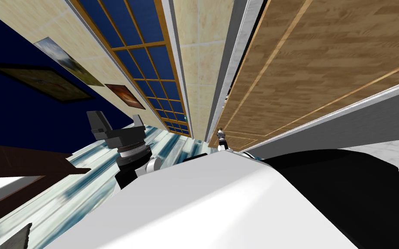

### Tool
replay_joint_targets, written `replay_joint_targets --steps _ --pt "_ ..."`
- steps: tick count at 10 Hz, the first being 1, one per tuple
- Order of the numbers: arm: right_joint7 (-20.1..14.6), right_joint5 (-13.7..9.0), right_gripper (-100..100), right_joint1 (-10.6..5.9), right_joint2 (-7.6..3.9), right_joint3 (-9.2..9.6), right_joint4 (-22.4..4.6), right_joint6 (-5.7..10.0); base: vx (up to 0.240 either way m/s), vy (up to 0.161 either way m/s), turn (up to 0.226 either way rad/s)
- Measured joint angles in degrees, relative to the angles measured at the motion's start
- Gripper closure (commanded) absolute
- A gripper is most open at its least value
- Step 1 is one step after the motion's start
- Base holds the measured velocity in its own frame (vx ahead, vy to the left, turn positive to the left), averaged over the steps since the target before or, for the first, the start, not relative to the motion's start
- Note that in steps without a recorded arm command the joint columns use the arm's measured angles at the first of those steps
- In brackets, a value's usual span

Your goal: Pull the door open

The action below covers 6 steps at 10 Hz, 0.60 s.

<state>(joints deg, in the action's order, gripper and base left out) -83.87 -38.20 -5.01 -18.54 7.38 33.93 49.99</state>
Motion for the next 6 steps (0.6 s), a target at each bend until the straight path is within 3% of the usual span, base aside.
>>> replay_joint_targets --steps 3,6 --pt "0.07 0.04 100 0.14 0.09 0.09 -0.11 -0.17 -0.007 0.002 0.000" --pt "-0.64 0.39 100 0.81 -0.81 0.90 1.57 -0.47 -0.196 -0.020 0.083"
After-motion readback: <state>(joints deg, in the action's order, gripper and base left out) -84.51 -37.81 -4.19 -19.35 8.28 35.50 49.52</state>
